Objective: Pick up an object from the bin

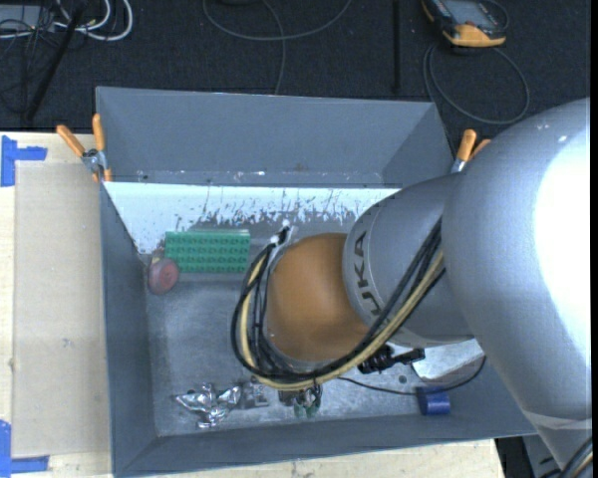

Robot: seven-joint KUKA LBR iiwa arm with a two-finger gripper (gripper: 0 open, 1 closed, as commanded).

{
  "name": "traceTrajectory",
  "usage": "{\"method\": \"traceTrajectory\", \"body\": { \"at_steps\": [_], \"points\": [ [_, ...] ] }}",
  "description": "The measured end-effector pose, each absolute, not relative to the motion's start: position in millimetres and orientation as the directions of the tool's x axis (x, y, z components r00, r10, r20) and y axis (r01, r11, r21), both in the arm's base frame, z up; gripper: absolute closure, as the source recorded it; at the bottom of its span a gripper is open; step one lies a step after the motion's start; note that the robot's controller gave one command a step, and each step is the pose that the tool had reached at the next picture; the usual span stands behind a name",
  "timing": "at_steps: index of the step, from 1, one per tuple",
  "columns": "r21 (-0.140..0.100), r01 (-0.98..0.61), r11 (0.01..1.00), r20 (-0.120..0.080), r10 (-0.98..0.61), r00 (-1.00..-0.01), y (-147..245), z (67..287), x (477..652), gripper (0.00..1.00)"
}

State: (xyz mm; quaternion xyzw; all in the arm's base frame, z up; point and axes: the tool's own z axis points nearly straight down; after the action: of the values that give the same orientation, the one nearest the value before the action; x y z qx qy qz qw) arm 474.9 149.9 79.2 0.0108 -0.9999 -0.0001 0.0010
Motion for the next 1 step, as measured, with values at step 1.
{"method": "traceTrajectory", "body": {
  "at_steps": [1],
  "points": [
    [0.001,-0.020,1.000,-0.001,-0.020,-1.000,149.7,79.5,475.8,0.00]
  ]
}}
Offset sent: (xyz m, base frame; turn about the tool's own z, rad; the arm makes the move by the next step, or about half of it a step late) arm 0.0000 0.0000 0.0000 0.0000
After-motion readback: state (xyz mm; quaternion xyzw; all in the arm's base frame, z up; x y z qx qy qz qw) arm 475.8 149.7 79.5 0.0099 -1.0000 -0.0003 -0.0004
